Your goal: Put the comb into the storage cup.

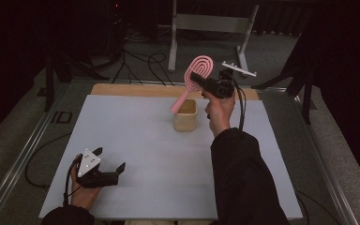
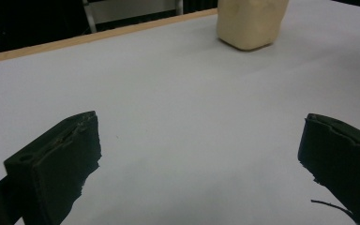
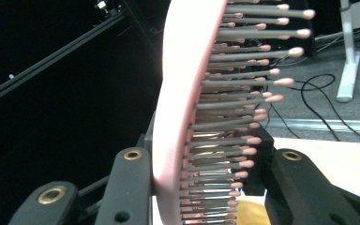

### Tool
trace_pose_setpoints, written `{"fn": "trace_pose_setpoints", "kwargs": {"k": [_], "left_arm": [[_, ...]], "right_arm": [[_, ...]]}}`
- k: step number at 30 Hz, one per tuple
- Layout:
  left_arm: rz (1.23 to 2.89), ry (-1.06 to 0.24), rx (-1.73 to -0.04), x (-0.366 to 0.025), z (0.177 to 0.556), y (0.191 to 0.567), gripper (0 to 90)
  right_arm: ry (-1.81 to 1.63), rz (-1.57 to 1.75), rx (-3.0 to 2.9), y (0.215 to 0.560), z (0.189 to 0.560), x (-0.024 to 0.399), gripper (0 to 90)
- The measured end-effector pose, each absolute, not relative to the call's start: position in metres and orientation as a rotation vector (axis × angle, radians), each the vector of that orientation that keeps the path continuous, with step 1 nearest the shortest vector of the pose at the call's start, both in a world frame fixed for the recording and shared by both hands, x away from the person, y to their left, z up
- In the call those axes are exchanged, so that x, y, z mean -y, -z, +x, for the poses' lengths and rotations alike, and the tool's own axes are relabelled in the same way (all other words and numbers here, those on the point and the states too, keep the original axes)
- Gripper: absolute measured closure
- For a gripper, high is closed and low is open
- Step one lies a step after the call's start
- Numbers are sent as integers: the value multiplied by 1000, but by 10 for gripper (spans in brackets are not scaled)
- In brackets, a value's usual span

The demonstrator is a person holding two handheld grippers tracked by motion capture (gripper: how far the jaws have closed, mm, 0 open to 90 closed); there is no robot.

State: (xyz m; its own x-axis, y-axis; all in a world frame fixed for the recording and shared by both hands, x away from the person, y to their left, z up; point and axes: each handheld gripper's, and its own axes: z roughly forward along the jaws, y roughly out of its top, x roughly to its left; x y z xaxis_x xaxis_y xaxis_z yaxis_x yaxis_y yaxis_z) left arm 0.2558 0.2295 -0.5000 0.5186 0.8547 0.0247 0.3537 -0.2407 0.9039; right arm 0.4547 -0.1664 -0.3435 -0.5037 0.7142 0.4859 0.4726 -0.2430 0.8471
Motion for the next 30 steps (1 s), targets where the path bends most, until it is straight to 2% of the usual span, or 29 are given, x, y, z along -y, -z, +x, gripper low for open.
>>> {"fn": "trace_pose_setpoints", "kwargs": {"k": [30], "left_arm": [[1813,-668,-1009,-230,256,500,2]], "right_arm": [[-1794,1470,-1751,348,459,172,639]]}}
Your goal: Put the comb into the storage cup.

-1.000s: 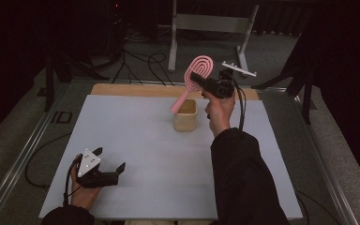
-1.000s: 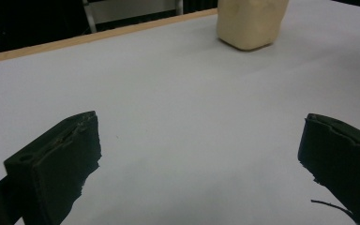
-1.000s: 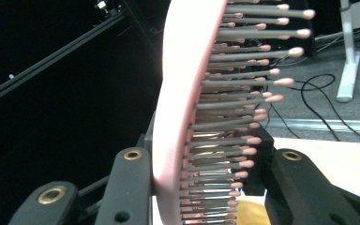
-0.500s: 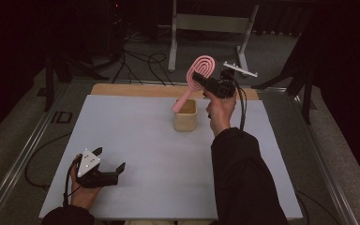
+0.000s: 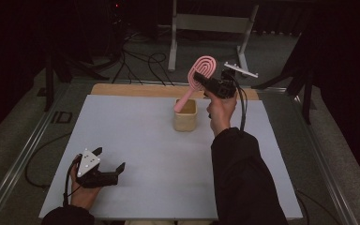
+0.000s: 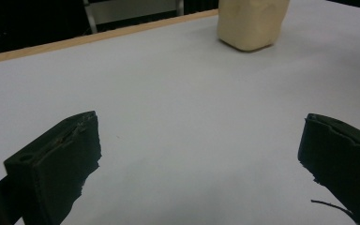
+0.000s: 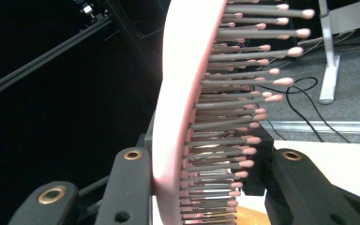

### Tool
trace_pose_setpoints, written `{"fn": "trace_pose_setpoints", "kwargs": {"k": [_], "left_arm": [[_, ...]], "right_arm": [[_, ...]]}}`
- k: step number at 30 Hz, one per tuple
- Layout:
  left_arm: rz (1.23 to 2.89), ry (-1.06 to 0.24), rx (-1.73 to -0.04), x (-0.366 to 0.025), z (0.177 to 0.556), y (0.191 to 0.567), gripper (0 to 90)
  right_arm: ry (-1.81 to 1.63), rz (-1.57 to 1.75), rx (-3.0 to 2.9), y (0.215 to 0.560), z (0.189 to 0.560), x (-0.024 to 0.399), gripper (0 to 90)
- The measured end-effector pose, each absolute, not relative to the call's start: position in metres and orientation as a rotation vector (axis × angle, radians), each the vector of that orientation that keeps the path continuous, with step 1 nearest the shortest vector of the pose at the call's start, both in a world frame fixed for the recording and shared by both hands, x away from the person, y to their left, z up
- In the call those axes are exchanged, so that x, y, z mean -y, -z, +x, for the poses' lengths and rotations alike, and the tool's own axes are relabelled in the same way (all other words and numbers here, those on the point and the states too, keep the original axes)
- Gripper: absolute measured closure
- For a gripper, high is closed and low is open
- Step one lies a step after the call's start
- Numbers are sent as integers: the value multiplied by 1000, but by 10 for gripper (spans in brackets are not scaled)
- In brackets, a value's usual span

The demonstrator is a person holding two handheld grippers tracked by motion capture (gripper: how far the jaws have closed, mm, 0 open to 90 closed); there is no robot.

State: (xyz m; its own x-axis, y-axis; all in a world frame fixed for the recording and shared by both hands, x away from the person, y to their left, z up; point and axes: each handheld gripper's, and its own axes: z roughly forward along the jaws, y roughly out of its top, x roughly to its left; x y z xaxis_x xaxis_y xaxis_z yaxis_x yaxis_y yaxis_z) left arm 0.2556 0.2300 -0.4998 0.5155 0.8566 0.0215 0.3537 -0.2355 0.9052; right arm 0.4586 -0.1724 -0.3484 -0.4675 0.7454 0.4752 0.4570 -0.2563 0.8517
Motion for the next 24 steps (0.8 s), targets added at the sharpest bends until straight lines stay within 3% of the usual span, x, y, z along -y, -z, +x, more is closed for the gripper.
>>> {"fn": "trace_pose_setpoints", "kwargs": {"k": [24], "left_arm": [[1811,-668,-1011,-230,256,500,2]], "right_arm": [[-1779,1472,-1731,352,459,176,639]]}}
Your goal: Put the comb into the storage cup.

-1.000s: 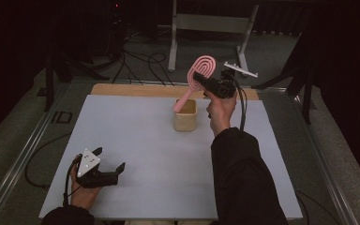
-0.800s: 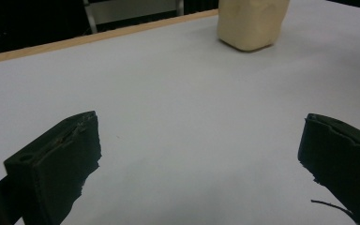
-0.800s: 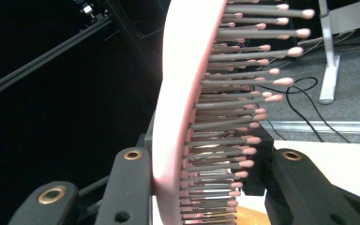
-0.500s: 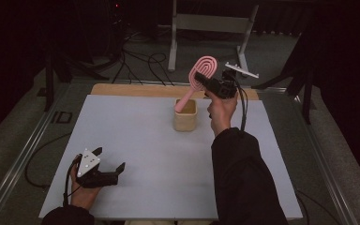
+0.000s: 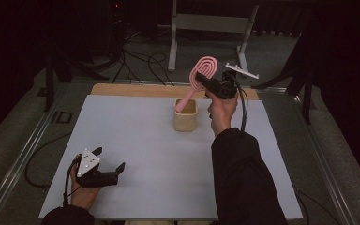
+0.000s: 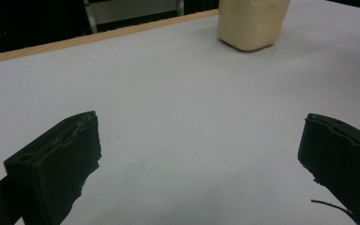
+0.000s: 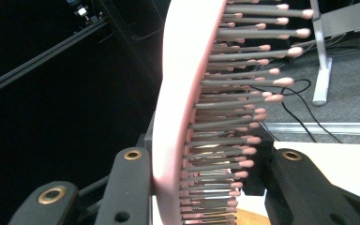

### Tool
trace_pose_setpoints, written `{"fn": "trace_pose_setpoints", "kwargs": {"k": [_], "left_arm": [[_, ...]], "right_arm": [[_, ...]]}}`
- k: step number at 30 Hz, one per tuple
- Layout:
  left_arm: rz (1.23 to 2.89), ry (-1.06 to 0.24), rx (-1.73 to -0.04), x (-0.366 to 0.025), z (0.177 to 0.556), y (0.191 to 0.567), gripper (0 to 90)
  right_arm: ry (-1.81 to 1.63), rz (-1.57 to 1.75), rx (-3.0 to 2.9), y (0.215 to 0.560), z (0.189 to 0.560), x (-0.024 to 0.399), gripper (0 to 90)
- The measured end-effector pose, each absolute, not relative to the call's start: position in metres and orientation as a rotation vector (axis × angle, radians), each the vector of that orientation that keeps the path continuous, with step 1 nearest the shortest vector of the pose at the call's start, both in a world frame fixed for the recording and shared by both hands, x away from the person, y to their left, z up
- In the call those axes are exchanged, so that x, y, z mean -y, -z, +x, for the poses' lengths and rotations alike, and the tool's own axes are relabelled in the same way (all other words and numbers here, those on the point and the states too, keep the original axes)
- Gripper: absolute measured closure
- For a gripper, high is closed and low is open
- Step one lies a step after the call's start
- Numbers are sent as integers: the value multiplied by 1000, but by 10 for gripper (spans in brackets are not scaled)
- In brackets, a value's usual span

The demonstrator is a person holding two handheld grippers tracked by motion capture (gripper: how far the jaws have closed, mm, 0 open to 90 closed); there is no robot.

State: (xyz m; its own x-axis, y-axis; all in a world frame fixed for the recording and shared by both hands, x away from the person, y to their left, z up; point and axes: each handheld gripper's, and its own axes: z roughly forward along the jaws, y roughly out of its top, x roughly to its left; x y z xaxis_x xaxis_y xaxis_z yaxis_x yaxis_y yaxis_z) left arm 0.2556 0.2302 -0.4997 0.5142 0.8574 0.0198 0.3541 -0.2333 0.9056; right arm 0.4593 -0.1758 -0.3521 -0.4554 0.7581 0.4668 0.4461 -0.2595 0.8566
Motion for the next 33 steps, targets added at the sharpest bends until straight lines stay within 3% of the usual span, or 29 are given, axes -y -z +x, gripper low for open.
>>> {"fn": "trace_pose_setpoints", "kwargs": {"k": [33], "left_arm": [[1810,-669,-1010,-231,256,500,2]], "right_arm": [[-1740,1494,-1713,363,459,177,638]]}}
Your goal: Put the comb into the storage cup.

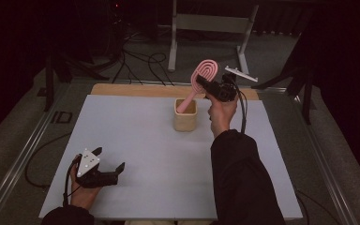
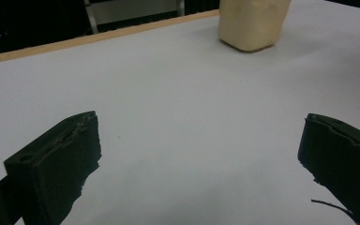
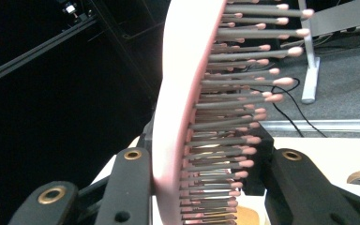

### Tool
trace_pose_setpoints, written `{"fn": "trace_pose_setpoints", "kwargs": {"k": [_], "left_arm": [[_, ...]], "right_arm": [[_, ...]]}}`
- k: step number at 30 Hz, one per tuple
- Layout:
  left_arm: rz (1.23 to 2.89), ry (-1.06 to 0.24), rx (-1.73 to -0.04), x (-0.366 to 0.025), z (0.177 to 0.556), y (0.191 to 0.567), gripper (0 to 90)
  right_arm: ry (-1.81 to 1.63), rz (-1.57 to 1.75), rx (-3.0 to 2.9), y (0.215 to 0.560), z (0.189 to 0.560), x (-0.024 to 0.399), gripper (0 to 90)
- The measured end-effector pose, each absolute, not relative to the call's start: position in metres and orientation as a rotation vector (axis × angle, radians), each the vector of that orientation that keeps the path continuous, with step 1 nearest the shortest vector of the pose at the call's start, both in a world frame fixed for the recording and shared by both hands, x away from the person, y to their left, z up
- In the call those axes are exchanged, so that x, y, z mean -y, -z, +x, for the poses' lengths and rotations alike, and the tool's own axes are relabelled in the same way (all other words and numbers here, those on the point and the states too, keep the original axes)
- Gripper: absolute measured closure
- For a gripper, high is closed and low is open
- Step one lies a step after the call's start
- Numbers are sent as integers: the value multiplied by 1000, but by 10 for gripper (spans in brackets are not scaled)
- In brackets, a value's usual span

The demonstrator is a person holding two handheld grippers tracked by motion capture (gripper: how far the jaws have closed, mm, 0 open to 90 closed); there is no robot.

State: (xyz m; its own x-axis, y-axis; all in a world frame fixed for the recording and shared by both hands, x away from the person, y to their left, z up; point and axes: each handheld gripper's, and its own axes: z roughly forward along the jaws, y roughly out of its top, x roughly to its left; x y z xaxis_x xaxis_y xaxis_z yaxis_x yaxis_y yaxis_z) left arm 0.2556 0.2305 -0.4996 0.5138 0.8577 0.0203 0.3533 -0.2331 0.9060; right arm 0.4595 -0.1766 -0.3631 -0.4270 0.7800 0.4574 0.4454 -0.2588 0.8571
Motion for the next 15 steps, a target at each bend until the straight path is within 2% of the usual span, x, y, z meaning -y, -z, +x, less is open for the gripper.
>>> {"fn": "trace_pose_setpoints", "kwargs": {"k": [15], "left_arm": [[1809,-669,-1011,-231,256,500,2]], "right_arm": [[-1724,1495,-1725,368,460,175,638]]}}
